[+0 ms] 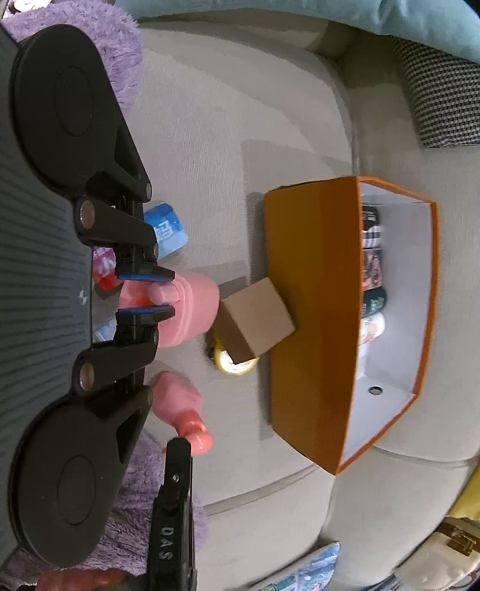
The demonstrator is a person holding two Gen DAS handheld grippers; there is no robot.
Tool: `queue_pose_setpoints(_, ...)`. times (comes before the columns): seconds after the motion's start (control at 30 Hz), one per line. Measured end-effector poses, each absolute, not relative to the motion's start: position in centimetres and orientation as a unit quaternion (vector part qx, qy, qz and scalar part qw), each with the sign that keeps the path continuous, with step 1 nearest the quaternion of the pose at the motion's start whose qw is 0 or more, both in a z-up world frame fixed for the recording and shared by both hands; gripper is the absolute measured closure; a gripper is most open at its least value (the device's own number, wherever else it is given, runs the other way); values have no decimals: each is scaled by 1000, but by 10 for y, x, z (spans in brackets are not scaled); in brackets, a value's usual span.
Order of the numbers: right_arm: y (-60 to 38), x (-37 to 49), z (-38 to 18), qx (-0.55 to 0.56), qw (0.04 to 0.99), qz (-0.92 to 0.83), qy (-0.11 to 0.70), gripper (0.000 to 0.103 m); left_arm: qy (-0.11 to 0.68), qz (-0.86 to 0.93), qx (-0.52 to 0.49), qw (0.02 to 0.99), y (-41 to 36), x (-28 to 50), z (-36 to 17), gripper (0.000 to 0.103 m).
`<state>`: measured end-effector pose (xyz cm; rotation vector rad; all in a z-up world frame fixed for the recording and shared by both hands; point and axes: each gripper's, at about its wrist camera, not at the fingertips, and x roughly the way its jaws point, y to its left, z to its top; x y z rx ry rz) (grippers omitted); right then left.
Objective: Organize rigid objects
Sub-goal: 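Grasp the pink cup container with the left tool while the right tool grasps the pink pump bottle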
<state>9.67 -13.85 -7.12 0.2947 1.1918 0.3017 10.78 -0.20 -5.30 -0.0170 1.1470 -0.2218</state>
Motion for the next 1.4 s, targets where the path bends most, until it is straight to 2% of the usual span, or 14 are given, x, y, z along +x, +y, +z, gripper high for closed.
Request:
queue_pose_setpoints(0.13,-131,89,-67,84,821,140,547,77,528,-101,7,843,-5,101,-36,89)
queue_pose_setpoints(0.27,-123,87,-70,64,830,142,536,63,540,-104,9,835,-5,106,-40,89)
queue_pose_setpoints(0.47,-111,85,-69,-6,850,134,510,61,539,-99,-16,836,-3,124,-59,89)
queue_pose_setpoints(0.7,-116,89,-74,4,846,140,514,59,525,-106,-27,844,-6,135,-71,88)
queue_pose_setpoints(0.77,-116,87,-75,0,846,144,514,54,521,-113,-30,846,-4,134,-71,80)
queue_pose_setpoints(0.83,-116,85,-75,-3,845,149,513,52,512,-121,-27,850,-3,130,-70,65)
queue_pose_setpoints(0.87,-116,84,-76,-7,846,150,512,50,506,-125,-24,853,-2,127,-68,61)
queue_pose_setpoints(0.93,-114,82,-75,-16,846,148,512,47,493,-131,-19,860,0,120,-64,43)
queue_pose_setpoints(1.03,-114,80,-76,-22,845,153,512,46,478,-148,1,866,1,109,-61,36)
queue_pose_setpoints(1.4,-99,66,-89,-91,843,176,500,45,446,-183,69,873,-12,93,-78,24)
